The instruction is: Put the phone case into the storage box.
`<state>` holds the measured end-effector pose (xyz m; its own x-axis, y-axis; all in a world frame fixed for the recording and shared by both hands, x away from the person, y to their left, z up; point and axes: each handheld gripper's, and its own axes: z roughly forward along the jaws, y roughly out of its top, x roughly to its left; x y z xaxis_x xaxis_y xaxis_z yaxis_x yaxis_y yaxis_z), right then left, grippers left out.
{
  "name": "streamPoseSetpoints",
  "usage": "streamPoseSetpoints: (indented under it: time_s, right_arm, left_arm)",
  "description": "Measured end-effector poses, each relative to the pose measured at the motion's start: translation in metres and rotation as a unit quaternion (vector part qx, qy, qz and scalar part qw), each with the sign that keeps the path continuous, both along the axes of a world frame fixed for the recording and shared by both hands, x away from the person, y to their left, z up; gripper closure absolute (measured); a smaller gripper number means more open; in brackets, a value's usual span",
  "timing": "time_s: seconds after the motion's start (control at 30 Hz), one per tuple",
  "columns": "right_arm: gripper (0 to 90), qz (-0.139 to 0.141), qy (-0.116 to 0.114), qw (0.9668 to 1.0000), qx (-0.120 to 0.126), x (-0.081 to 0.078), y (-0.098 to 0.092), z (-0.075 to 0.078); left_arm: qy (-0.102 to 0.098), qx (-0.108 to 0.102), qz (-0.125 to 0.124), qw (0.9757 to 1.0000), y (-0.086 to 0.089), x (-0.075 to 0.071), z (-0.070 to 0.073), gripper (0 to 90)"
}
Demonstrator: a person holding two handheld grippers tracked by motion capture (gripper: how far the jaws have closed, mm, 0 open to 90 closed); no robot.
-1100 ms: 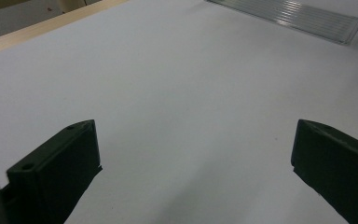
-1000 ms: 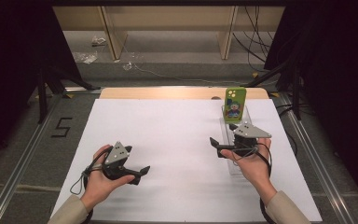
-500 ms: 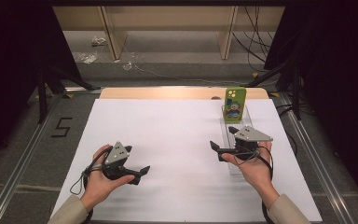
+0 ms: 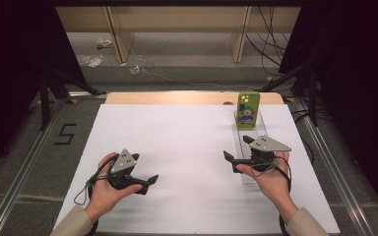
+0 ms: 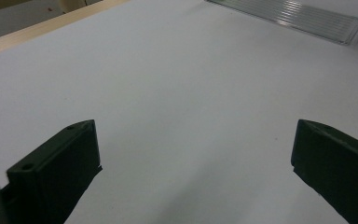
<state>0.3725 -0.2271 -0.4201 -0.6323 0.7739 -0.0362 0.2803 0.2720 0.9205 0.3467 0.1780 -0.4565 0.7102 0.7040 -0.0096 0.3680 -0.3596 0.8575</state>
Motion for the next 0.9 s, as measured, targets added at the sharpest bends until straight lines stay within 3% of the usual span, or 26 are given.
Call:
streamPoseSetpoints:
  time_s: [0.9]
  right_arm:
    - [13.4,0.003,0.003,1.0000,-0.001,-0.014,-0.014,-0.006]
  left_arm:
    - [0.000,0.000,0.001,1.0000,0.000,0.000,0.000,0.6]
